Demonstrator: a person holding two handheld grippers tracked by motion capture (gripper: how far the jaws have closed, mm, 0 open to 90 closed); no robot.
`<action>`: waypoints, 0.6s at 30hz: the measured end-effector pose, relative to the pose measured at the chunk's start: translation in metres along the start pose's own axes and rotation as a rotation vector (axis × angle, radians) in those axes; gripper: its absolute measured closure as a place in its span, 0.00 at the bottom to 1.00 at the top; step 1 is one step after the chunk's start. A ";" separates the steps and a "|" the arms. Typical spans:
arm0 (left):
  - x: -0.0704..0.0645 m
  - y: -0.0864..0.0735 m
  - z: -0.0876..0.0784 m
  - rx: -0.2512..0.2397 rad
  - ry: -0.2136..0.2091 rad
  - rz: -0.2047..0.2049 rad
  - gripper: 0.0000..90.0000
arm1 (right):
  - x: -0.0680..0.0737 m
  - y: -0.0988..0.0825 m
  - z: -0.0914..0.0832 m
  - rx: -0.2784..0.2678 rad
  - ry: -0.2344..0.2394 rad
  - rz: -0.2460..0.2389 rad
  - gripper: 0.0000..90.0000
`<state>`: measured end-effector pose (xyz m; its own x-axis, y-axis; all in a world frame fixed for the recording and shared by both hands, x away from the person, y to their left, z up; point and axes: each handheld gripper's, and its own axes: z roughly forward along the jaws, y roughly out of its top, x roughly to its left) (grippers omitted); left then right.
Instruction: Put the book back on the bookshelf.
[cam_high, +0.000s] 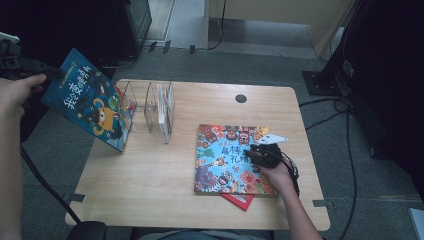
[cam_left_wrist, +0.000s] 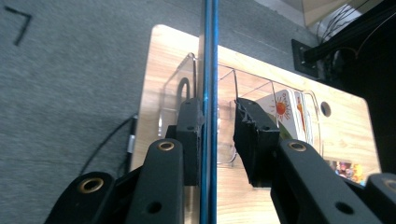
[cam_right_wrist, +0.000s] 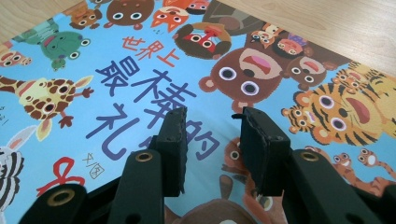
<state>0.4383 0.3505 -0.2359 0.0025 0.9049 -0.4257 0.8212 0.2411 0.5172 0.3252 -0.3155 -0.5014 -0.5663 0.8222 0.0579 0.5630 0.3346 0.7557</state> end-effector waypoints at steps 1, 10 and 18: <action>-0.001 0.000 -0.005 -0.008 -0.007 0.006 0.80 | -0.001 0.000 0.000 -0.001 0.003 0.004 0.69; -0.007 -0.003 -0.009 0.020 -0.034 0.035 0.78 | -0.005 0.003 0.001 -0.007 0.004 0.016 0.69; -0.012 -0.004 -0.008 0.032 -0.034 0.039 0.77 | -0.006 0.005 0.005 0.002 0.013 0.016 0.69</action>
<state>0.4300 0.3414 -0.2271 0.0534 0.9008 -0.4310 0.8381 0.1943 0.5098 0.3347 -0.3165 -0.5011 -0.5651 0.8214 0.0779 0.5728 0.3227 0.7535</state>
